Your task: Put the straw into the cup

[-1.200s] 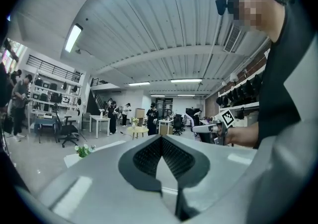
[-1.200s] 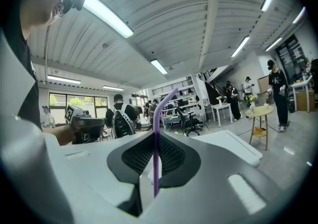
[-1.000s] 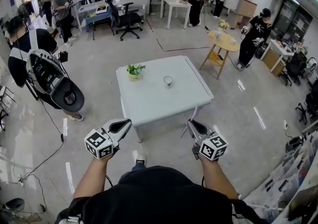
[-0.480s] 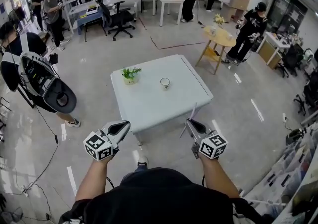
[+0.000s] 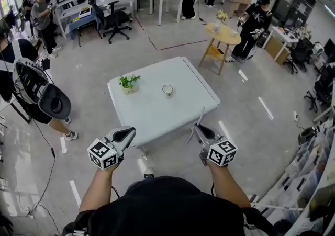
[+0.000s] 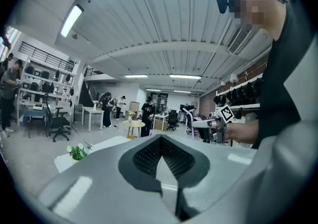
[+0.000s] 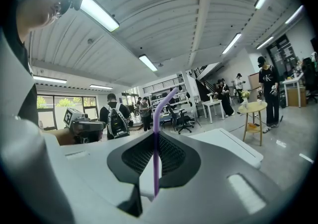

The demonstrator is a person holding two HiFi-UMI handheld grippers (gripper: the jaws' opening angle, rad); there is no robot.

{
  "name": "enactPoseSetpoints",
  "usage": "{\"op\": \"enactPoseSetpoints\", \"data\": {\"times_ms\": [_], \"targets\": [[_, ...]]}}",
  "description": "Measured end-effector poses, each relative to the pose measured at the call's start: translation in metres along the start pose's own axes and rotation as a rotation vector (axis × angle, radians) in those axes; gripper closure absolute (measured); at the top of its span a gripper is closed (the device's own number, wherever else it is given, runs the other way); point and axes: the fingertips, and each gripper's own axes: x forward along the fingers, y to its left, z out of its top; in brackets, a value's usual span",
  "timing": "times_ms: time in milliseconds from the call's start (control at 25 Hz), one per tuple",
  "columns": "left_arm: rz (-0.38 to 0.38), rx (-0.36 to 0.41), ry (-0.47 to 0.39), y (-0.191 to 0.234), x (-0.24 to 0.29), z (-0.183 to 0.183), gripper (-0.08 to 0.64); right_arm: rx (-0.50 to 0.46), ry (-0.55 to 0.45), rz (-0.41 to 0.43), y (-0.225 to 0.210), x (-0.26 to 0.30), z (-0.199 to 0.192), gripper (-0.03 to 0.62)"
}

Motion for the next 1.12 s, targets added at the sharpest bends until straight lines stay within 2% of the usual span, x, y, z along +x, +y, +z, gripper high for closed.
{"op": "enactPoseSetpoints", "data": {"times_ms": [680,1120], "targets": [[-0.069,0.008,0.033,0.065,0.031,0.014,0.560,0.042,-0.015,-0.063,-0.020,0.052,0.014,0.543],[-0.103,0.002,0.028,0.092,0.030,0.019,0.560,0.040,-0.021,-0.093,-0.013,0.073,0.024,0.543]]}}
